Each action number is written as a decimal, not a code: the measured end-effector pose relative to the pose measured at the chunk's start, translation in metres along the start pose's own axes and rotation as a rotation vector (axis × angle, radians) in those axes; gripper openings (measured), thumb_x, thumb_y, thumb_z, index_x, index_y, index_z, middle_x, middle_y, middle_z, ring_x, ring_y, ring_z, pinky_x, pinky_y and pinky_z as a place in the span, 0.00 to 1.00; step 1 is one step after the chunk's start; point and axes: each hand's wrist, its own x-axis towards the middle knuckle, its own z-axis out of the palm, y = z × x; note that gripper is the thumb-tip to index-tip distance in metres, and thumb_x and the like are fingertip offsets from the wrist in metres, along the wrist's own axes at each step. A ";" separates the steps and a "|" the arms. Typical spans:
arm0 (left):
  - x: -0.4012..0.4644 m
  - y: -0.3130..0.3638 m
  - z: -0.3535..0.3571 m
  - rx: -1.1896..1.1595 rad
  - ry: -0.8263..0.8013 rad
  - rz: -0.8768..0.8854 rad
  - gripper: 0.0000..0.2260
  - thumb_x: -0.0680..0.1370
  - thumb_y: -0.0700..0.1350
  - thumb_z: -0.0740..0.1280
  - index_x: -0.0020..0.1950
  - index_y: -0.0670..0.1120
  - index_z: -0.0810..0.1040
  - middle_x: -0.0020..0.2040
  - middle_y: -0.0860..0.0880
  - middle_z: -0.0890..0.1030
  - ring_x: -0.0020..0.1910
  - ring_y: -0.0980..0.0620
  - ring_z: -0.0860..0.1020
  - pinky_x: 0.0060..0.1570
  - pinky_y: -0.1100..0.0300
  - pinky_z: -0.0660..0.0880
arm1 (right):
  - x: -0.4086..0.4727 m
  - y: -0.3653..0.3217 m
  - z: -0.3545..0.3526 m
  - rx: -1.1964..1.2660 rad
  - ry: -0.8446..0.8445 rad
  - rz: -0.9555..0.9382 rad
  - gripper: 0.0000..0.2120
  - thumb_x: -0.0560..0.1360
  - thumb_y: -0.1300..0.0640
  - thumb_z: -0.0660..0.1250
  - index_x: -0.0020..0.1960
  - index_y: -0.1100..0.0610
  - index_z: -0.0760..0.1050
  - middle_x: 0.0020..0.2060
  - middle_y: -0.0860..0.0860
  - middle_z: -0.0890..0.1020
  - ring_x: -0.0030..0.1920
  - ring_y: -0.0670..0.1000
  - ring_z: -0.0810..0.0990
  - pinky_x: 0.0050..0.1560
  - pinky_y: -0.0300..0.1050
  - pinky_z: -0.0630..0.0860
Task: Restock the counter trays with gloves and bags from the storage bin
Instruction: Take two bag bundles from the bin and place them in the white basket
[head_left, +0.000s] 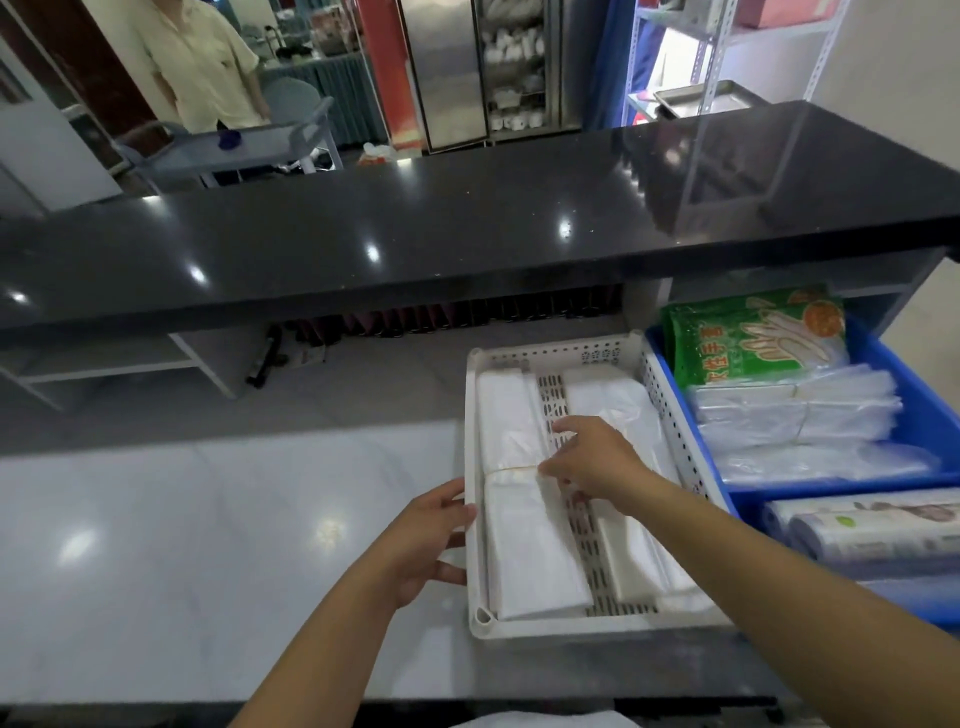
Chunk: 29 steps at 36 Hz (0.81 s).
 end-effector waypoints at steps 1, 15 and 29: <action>0.000 0.000 0.001 -0.003 -0.002 0.004 0.14 0.81 0.43 0.63 0.60 0.57 0.82 0.53 0.53 0.86 0.49 0.50 0.85 0.43 0.47 0.83 | 0.000 0.002 0.007 -0.092 0.009 -0.010 0.34 0.67 0.55 0.78 0.70 0.51 0.70 0.55 0.53 0.81 0.49 0.55 0.82 0.45 0.48 0.80; 0.005 -0.007 -0.002 -0.021 0.009 -0.002 0.14 0.81 0.44 0.63 0.58 0.60 0.83 0.52 0.54 0.86 0.47 0.52 0.86 0.40 0.49 0.83 | -0.009 0.002 0.032 -0.211 0.082 -0.090 0.25 0.68 0.56 0.74 0.63 0.57 0.72 0.48 0.53 0.81 0.47 0.54 0.81 0.50 0.51 0.79; 0.000 -0.012 0.003 -0.037 0.062 0.024 0.13 0.81 0.45 0.63 0.59 0.58 0.83 0.52 0.54 0.86 0.48 0.52 0.85 0.41 0.47 0.83 | -0.013 0.008 0.031 -0.284 0.115 -0.151 0.20 0.67 0.51 0.75 0.55 0.57 0.75 0.48 0.52 0.81 0.47 0.54 0.80 0.50 0.50 0.78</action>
